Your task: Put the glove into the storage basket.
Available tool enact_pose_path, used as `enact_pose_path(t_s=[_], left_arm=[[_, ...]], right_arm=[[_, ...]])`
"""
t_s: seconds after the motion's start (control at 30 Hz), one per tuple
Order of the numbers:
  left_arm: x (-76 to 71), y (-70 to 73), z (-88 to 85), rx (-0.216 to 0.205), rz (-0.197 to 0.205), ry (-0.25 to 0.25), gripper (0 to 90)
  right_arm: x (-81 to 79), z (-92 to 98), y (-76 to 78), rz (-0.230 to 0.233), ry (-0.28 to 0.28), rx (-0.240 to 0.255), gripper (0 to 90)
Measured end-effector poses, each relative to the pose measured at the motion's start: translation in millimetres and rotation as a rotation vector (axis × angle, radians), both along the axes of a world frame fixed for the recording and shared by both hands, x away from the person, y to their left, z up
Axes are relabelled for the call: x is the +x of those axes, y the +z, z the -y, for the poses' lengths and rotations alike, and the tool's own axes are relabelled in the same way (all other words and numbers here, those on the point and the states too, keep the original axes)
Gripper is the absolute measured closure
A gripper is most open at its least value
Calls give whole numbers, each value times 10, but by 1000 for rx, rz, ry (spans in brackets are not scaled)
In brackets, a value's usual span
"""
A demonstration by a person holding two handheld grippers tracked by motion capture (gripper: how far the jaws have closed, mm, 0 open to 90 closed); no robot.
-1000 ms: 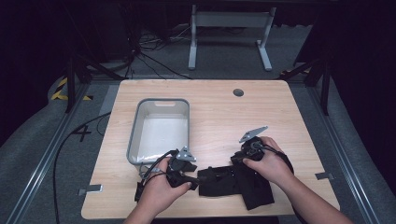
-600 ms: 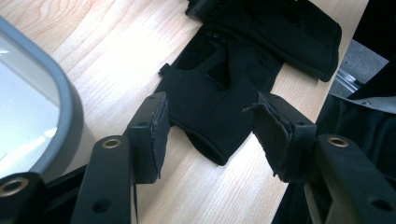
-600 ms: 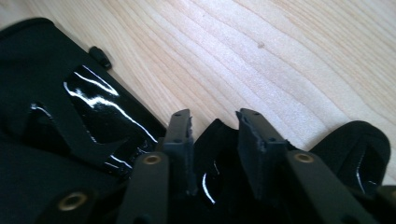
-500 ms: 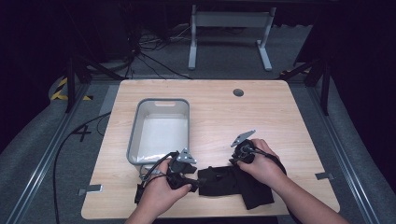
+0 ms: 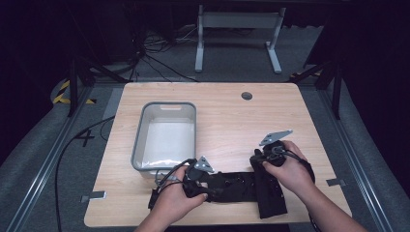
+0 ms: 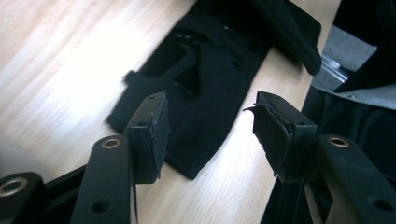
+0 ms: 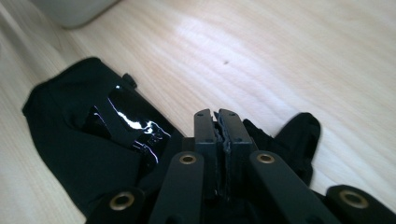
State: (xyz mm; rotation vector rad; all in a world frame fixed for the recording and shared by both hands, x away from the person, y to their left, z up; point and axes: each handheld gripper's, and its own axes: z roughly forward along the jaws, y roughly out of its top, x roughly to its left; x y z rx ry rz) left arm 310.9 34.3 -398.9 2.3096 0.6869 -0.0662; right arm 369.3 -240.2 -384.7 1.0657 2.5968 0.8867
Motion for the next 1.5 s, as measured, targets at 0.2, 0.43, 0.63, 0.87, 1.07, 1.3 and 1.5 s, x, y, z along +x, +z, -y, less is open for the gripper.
enact_pose_path(t_s=[0.2, 0.43, 0.63, 0.87, 1.07, 1.3, 1.5], left_arm=[[-42, -38, 253, -7, -15, -63, 454], [-122, -166, 708, 7, -41, -172, 430], [-133, -230, 968, -18, -64, -215, 426], [-116, -337, 1224, -28, -89, -235, 420], [-131, -388, 1386, -30, -101, -281, 516], [-138, -345, 1348, 4, -52, -297, 842], [-80, -138, 1188, -28, -2, -278, 850]], right_arm=[[-106, 193, 275, 33, -42, 88, 879], [-184, 254, 440, 71, -76, 133, 880], [-210, 261, 496, 99, -98, 148, 880], [-258, 320, 497, 108, -128, 164, 880], [-283, 368, 502, 113, -146, 167, 880], [-309, 403, 541, 127, -141, 169, 880], [-385, 468, 755, 182, -148, 195, 880]])
